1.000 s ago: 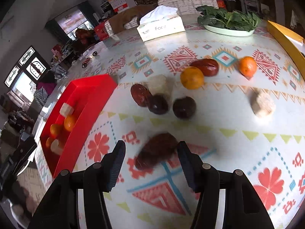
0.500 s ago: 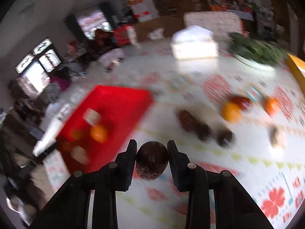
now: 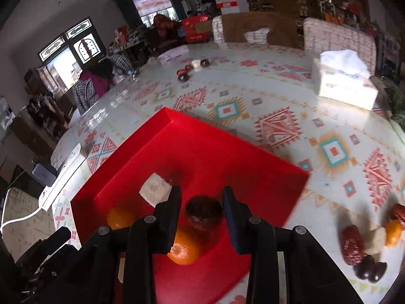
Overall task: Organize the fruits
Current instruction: 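Carry the red date over the red tray and open the right tool, then move both tools back from the red tray to the fruit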
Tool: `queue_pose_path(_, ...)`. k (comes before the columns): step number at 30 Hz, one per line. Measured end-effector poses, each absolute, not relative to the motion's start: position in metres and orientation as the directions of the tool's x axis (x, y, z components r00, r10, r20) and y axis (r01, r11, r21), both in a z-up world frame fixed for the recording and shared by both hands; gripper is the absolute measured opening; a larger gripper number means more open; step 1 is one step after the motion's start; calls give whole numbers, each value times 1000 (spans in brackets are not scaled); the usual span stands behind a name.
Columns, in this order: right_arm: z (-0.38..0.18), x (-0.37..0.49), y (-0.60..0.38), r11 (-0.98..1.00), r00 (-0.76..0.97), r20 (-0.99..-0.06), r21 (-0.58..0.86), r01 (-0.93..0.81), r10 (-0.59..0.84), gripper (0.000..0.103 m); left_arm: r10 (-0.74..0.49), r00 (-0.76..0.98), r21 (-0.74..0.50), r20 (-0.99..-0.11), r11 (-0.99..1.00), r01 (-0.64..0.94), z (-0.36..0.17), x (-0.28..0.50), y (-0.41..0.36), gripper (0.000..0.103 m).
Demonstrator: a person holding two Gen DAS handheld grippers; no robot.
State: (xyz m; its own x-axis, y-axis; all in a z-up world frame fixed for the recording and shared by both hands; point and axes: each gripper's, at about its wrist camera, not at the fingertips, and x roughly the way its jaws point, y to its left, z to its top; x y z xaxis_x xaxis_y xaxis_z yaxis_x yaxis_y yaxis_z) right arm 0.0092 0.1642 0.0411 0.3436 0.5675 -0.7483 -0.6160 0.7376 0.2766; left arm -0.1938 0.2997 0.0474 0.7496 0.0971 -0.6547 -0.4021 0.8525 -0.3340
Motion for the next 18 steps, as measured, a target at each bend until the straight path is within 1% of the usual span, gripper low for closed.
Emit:
queue_pose_path(3, 47, 7, 160, 727, 338, -736, 294, -620, 587, 39, 94, 752, -332, -653, 856, -396, 48, -194, 298, 60)
queue_pose_path(8, 71, -3, 134, 724, 379, -689, 308, -617, 617, 45, 92, 749, -318, -656, 867, -385, 50, -190, 289, 60)
queue_pose_path(12, 91, -17, 97, 743, 455, -644, 280, -608, 615, 50, 102, 760, -298, -642, 880, -370, 61, -192, 278, 62)
queue_pose_path(14, 99, -24, 77, 768, 515, -618, 246, -592, 594, 56, 114, 767, -290, -632, 883, -369, 67, -195, 271, 70)
queue_pose_path(16, 107, -33, 52, 804, 595, -580, 197, -560, 557, 60, 123, 774, -287, -621, 883, -370, 72, -198, 266, 70)
queue_pose_path(18, 112, -42, 23, 833, 664, -532, 162, -529, 525, 69, 127, 779, -289, -614, 883, -371, 77, -200, 263, 70)
